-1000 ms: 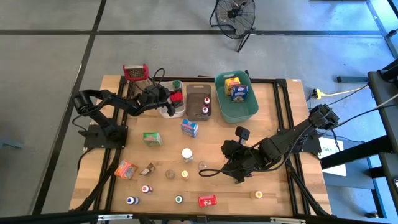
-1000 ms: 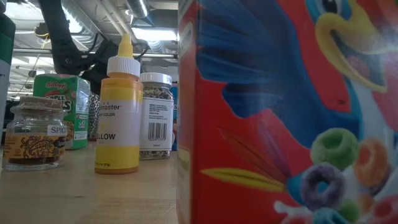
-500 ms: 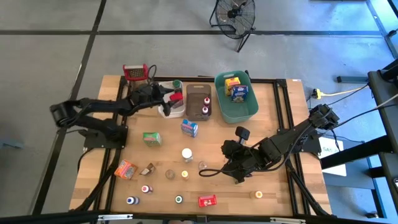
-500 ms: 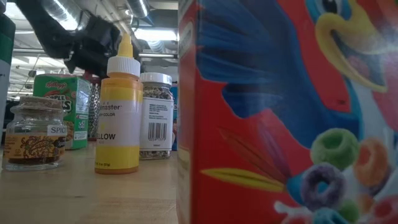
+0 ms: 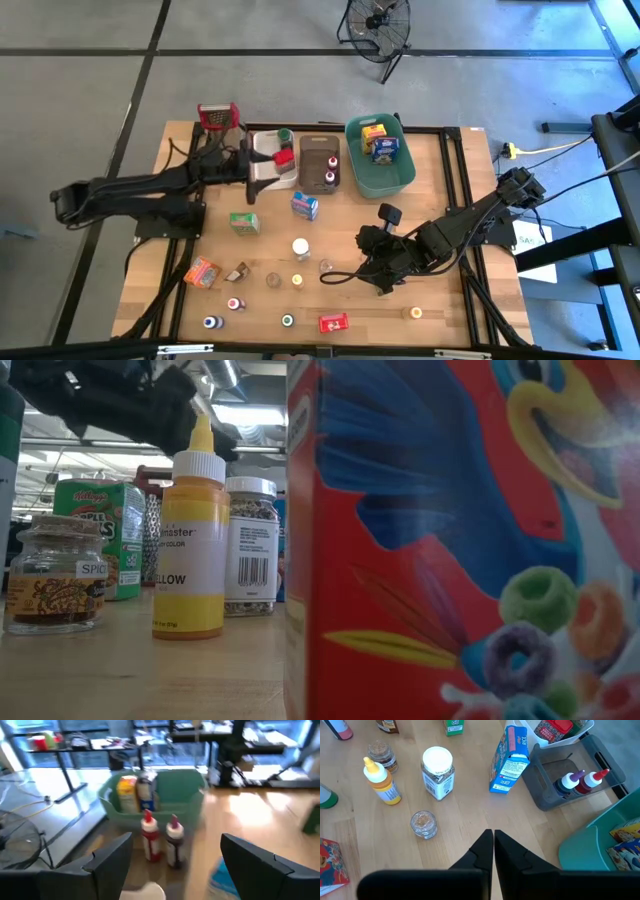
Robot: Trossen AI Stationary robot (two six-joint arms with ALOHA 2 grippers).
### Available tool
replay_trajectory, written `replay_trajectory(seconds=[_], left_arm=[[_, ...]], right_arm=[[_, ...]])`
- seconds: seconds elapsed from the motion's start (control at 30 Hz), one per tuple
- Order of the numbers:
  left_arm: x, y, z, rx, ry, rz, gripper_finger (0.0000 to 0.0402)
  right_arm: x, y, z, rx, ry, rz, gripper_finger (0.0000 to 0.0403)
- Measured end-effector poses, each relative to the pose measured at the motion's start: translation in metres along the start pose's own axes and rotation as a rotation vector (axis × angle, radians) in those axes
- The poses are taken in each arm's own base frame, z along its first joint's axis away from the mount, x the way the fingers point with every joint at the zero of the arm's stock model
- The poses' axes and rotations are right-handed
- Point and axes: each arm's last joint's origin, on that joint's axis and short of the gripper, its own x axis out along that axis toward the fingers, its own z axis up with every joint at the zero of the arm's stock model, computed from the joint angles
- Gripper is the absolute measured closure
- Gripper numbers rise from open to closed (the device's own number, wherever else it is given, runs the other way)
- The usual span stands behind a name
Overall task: Pick & Place Kitchen Items
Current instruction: Put the blue cereal box into the right green bin
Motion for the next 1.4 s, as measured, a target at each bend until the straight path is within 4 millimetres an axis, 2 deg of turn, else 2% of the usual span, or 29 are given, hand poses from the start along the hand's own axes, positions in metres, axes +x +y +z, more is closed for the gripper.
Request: replay_trajectory(seconds=[0.27,0.47,0.6,0.73,1.03,1.4], left_arm=[[-0.013,-0.030,-0.006,0.154,0.120,-0.182,0.0107],[-0.017,-0.050,0.005,0.266,0.123,-0.218,0.0107],[-0.017,-0.057,0.010,0.296,0.114,-0.214,0.0107],[-0.008,-0.058,0.007,0.297,0.151,-0.212,0.0107],[0.024,-0.049,-0.004,0.254,0.174,-0.220,0.0107],[0.048,-0.034,-0.020,0.196,0.224,-0.229,0.0107]], right_arm=[[0.000,0.000,0.000,0.000,0.000,0.000,0.0384],[0.000,0.000,0.000,0.000,0.000,0.000,0.0384],[0.000,0.000,0.000,0.000,0.000,-0.001,0.0384],[0.000,0.000,0.000,-0.005,0.000,-0.001,0.0384],[0.000,0.000,0.000,-0.019,-0.001,-0.001,0.0384],[0.000,0.000,0.000,-0.052,-0.012,-0.015,0.0384]])
